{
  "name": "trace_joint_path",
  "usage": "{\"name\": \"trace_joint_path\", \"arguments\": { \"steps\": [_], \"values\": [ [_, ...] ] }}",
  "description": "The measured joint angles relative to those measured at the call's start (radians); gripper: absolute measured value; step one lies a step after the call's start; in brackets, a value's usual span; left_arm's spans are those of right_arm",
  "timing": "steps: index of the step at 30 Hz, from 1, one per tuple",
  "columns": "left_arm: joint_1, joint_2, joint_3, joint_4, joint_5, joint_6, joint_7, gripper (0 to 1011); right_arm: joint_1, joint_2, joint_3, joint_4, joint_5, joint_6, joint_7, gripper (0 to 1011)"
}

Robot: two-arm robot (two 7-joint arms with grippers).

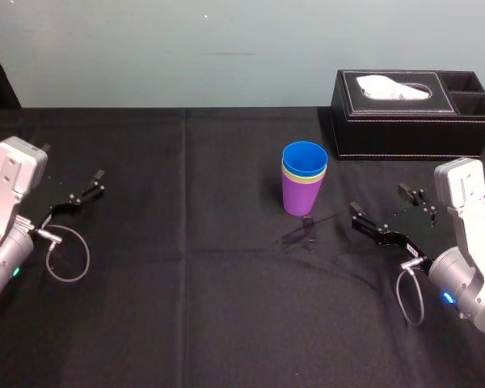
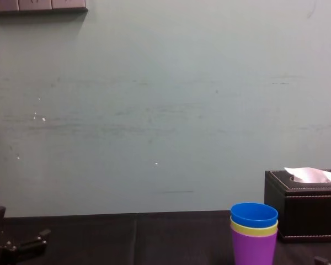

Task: Stack the three plastic cups sequentially using one hand.

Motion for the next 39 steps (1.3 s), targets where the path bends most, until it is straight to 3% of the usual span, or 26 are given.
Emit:
{"name": "trace_joint_path", "arguments": {
  "steps": [39],
  "values": [
    [0.0,0.0,0.0,0.0,0.0,0.0,0.0,1011,0.0,0.0,0.0,0.0,-0.001,0.0,-0.001,1003]
  ]
}}
